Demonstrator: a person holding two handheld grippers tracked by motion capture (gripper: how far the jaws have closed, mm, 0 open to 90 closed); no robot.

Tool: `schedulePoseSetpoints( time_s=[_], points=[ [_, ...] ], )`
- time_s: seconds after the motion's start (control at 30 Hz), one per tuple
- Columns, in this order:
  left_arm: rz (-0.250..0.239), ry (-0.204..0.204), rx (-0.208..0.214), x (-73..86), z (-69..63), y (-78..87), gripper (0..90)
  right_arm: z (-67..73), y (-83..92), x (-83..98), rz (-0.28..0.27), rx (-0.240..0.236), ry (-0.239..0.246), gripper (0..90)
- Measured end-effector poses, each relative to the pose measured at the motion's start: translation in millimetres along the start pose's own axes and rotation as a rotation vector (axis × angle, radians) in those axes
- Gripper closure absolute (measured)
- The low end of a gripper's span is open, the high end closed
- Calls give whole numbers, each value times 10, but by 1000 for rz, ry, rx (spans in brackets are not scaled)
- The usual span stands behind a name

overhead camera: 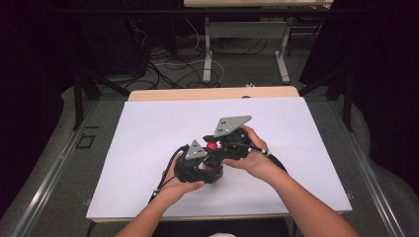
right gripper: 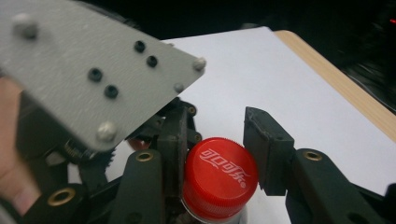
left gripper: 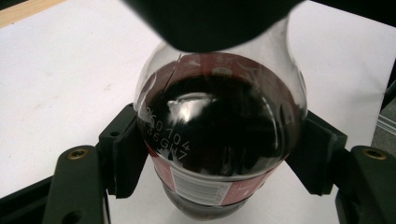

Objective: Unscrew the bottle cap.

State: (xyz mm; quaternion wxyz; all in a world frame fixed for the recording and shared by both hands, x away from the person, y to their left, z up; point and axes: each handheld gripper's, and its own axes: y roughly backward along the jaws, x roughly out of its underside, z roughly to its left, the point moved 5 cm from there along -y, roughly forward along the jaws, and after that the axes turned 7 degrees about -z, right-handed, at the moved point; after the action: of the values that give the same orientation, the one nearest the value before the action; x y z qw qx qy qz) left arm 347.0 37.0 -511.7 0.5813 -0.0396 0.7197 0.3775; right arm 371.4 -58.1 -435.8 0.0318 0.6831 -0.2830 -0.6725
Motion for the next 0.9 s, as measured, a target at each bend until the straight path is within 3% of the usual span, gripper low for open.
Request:
schedulePoseSetpoints(
  time_s=[0.07, 0.13, 0.17, 0.23, 0.27, 0.37, 0.43, 0.5, 0.53, 0.57, 0.6, 0.67, 0.7, 0.73, 0.83, 0.9],
  points=[
    [-12, -4, -6, -11, -6, -9, 302, -32, 16, 4, -11, -49, 17, 605],
    [-15, 2, -2, -17, -9, -9, 302, -41, 43, -8, -22, -34, -2, 497],
    [-17, 8, -4, -21, -5, -7, 302, -41, 43, -8, -22, -34, -2, 497],
    [-20, 12, -6, -22, 3, -4, 302, -17, 84, -33, -47, 17, -33, 480],
    [-20, 14, -9, -21, 9, -3, 302, -17, 84, -33, -47, 17, -33, 480],
    [-18, 18, -16, -17, 24, 0, 302, 22, 109, -15, -30, 93, -72, 478],
    [-11, 25, -14, -11, 25, 10, 302, 34, 107, 1, -24, 133, -92, 512],
    [-8, 20, -13, -11, 24, 12, 302, 36, 110, 18, -4, 140, -102, 574],
    [-8, 19, -14, -10, 22, 11, 302, 31, 101, 17, -12, 90, -83, 601],
    [-9, 20, -13, -8, 22, 10, 302, 31, 101, 17, -12, 90, -83, 601],
    [-7, 19, -12, -7, 20, 10, 302, 0, 99, 19, -11, 43, -81, 605],
    [-10, 23, -5, -8, 16, 8, 302, -25, 103, 20, -10, 18, -79, 606],
    [-10, 17, -5, -10, 18, 10, 302, -68, 112, 23, -10, -60, -57, 607],
    [-7, 12, -1, -11, 13, 13, 302, -68, 112, 23, -10, -60, -57, 607],
    [-16, 1, 2, -17, 4, 3, 302, -130, 129, 31, -26, -167, -11, 605],
    [-15, 0, 0, -19, 3, 1, 302, -140, 139, 35, -16, -182, -10, 605]
  ],
)
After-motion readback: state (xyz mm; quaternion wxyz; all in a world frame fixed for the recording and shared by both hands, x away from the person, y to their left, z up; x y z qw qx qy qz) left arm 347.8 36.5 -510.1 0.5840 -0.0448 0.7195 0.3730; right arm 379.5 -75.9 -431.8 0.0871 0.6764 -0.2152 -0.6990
